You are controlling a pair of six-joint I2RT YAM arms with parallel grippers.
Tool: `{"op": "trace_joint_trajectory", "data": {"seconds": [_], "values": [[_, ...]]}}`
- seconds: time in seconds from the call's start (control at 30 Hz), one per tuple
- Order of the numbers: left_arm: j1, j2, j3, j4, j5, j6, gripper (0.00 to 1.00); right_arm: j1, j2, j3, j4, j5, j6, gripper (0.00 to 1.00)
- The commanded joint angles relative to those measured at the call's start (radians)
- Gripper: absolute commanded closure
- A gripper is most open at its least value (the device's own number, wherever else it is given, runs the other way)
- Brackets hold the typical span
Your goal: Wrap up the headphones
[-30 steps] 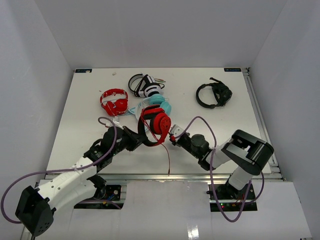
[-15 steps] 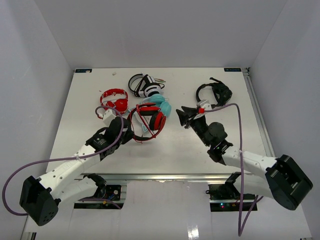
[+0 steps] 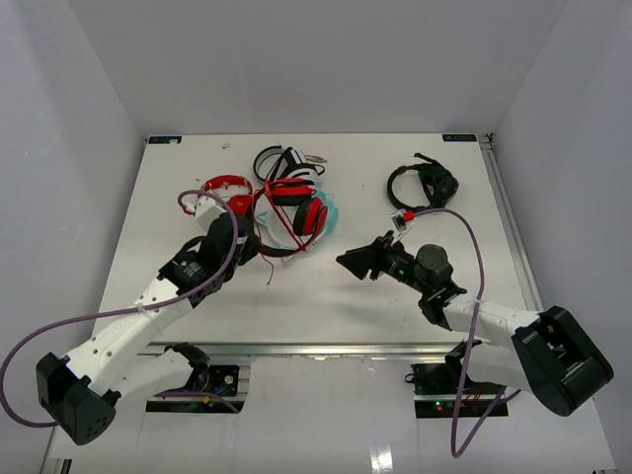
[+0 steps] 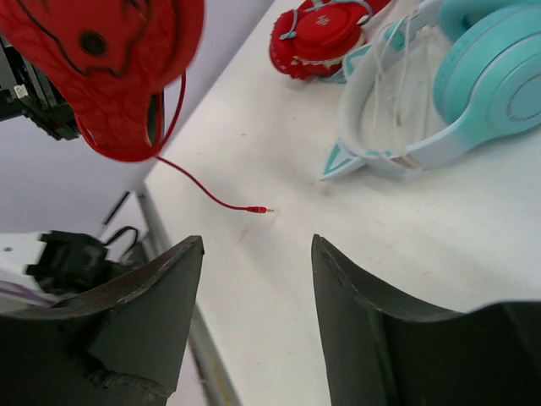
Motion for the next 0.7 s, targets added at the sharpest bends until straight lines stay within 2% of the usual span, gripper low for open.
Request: {"op": "trace_joint_trajectory", "data": {"seconds": [0.0,0.07,0.23,0.4,0.53,0.67], "values": [[0.001,-0.065,0.084,0.037,-0.026,0.012,1.00,-0.007,0.049,-0.008,0.270,-0.123,0.260,0.37],[0.001,-0.078,0.092,0.036,-0.022,0.014,1.00,-0.008,0.093,-0.015,0.330,-0.146,0.339,0.36],[0.000,-0.099,0.098,0.040,-0.008,0.008,1.00,-0.007,0.274,-0.028,0.660,-0.190,0.590,0.28],[0.000,-0.098,0.100,0.074,-0.007,0.029,1.00,-0.002,0.371,0.001,0.731,-0.187,0.665,0.28],[0.000,-0.129,0.054,0.201,0.041,0.082,1.00,0.007,0.511,0.045,0.873,-0.186,0.782,0.30],[0.000,-0.143,0.031,0.234,0.044,0.094,1.00,0.032,0.584,0.119,0.904,-0.170,0.841,0.30]]}}
